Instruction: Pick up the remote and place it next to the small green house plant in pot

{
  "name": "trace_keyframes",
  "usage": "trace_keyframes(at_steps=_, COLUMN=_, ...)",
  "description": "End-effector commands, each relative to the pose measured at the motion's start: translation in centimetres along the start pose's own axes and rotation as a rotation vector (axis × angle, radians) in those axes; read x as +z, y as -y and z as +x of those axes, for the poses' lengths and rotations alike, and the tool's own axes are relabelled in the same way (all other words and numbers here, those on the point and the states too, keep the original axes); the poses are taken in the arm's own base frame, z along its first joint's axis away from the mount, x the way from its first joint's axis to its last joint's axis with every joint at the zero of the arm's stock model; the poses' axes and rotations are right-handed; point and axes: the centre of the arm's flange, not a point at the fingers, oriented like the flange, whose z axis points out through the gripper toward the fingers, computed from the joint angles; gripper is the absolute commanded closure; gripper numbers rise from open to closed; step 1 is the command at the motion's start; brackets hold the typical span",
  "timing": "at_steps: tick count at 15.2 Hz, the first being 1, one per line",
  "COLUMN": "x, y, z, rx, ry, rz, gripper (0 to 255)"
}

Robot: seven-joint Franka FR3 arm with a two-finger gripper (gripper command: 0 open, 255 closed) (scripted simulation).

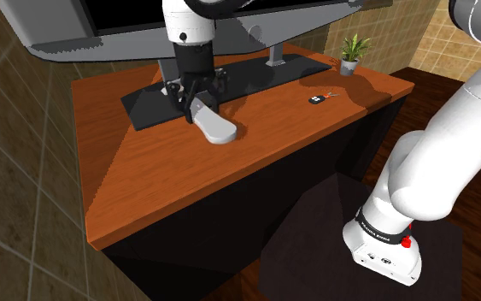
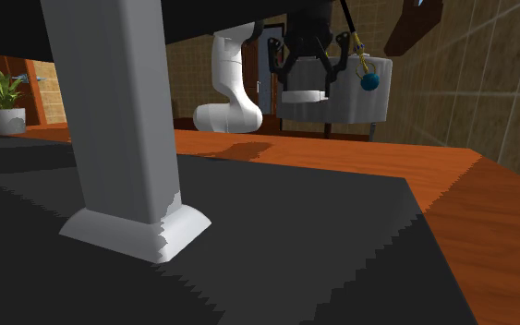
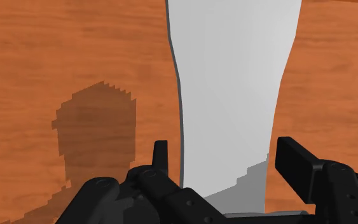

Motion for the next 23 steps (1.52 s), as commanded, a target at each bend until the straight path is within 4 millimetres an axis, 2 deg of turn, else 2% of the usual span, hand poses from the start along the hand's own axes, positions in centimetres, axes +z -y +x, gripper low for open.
trace_keyframes(at_steps=1, x=-1.0, y=0.0, z=0.1, rx=0.0, ry=0.0, rz=0.0, gripper=255)
trace_keyframes(at_steps=23, x=-12.6, y=0.2, z=0.0, rx=0.0, ry=0.0, rz=0.0, gripper=255)
